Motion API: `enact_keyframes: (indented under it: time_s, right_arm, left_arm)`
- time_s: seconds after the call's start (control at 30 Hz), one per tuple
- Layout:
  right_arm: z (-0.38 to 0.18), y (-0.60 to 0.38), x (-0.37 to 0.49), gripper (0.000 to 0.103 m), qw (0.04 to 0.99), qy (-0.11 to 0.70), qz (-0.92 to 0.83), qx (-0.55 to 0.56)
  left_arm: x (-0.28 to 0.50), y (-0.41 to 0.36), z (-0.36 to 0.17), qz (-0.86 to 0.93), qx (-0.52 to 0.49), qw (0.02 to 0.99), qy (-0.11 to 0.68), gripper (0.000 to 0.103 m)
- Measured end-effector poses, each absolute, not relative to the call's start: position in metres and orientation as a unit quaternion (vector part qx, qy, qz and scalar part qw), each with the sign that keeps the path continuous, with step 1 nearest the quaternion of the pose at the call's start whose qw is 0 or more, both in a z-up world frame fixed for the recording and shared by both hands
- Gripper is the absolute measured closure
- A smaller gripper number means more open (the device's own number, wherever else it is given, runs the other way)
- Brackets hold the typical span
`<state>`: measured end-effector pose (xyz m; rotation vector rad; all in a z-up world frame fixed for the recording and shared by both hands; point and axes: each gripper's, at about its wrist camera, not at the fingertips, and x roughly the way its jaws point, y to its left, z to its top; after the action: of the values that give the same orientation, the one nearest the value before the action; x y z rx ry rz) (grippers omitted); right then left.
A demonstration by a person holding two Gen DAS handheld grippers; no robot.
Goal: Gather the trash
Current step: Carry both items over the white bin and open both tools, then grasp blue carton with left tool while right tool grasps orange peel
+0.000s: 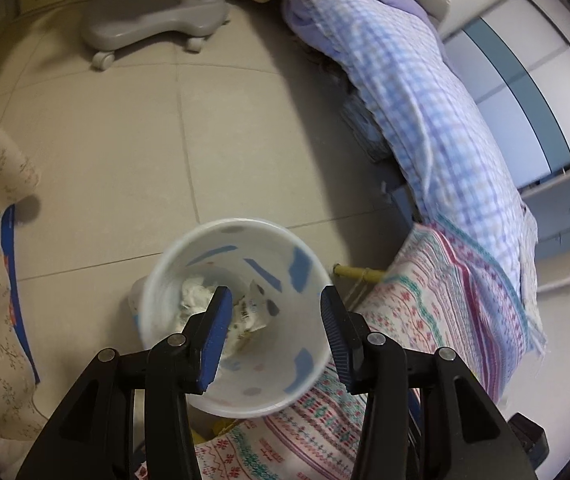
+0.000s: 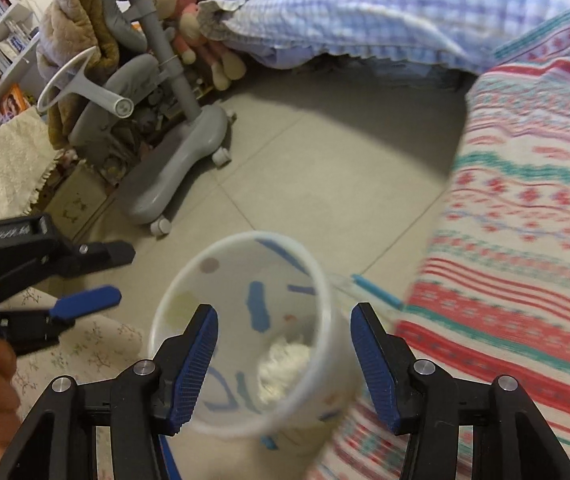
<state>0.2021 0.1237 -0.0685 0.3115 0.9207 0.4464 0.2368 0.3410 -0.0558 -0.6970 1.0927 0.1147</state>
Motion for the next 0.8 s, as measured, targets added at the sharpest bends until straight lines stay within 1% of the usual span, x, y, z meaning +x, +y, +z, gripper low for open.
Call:
enact_keyframes:
  time_s: [0.17,0.27,0.33,0.43,0.5,0.53,0.7,0.8]
  right_arm:
    - [-0.040,0.072,0.170,0.042,0.873,0.433,0.188,0.120]
    - [-0.019,0.031,0.148,0.038,0.882,0.428,0.164,0.109]
    - [-0.004,-0.003,0.136,0.038,0.887,0.426,0.141,0.110]
    - [0.015,-0.058,0.120,0.035,0.895,0.415,0.106,0.126]
    - [0.023,-0.098,0.112,0.030,0.903,0.402,0.069,0.135]
    - [0.025,-0.116,0.110,0.029,0.904,0.401,0.051,0.143]
    - [0.006,-0.203,0.098,0.028,0.893,0.403,-0.030,0.196]
    - [-0.028,-0.255,0.091,0.028,0.863,0.415,-0.083,0.277]
  left_arm:
    - [0.243,0.275,-0.037,-0.024,-0.250,0.819,0.516,0.052]
    - [0.242,0.225,-0.027,-0.087,-0.202,0.824,0.522,0.050]
    - [0.239,0.189,-0.022,-0.126,-0.176,0.822,0.527,0.049]
    - [0.233,0.139,-0.020,-0.188,-0.161,0.804,0.540,0.049]
    - [0.228,0.113,-0.021,-0.217,-0.160,0.791,0.549,0.049]
    - [0.225,0.097,-0.022,-0.232,-0.158,0.783,0.556,0.048]
    - [0.212,0.030,-0.030,-0.272,-0.142,0.752,0.583,0.048]
    - [0.202,-0.010,-0.038,-0.278,-0.111,0.746,0.595,0.048]
